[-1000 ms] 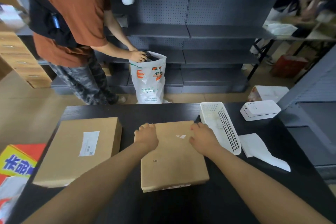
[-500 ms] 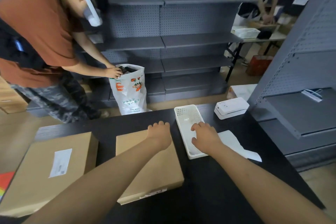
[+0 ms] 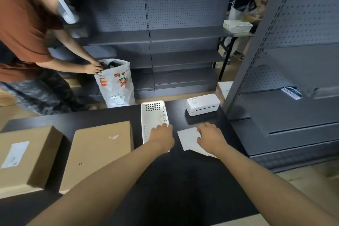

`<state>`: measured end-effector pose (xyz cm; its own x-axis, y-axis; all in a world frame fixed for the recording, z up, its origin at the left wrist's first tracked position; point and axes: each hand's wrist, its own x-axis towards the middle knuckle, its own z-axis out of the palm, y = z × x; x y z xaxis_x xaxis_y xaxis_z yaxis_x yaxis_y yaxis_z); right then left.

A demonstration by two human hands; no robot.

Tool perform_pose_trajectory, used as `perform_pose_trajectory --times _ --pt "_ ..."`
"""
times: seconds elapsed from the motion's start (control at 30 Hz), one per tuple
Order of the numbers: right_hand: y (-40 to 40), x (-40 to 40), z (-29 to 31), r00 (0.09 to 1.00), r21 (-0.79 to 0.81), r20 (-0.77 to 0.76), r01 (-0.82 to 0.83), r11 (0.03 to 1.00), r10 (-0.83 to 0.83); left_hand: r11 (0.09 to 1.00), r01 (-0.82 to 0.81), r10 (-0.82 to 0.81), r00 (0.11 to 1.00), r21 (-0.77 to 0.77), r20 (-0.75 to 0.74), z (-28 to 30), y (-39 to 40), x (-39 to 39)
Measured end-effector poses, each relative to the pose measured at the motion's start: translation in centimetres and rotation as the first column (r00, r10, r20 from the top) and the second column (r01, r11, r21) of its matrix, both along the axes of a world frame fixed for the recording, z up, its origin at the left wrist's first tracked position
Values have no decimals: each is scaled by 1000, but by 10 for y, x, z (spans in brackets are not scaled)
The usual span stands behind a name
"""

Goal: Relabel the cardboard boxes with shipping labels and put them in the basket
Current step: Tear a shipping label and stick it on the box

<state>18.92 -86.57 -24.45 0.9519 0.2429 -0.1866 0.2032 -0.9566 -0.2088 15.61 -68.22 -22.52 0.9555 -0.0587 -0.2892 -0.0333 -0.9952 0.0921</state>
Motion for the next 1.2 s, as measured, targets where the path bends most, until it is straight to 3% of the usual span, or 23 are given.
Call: perform_pose_trajectory --times 0.27,0.63,0.93,1.2 --pt "-27 29 -17 999 -52 -38 9 999 -11 995 10 -14 999 -97 -33 -23 -19 29" --pt "-42 57 -61 990 -24 -139 28 999 -31 988 153 -155 984 -29 -90 -72 -49 67" --pt "-45 64 -115 953 -26 -293 -93 995 81 989 145 -136 965 22 -226 -117 -68 69" --pt "-46 71 -137 938 60 -328 -100 993 114 992 85 -72 988 93 -137 -134 -79 78"
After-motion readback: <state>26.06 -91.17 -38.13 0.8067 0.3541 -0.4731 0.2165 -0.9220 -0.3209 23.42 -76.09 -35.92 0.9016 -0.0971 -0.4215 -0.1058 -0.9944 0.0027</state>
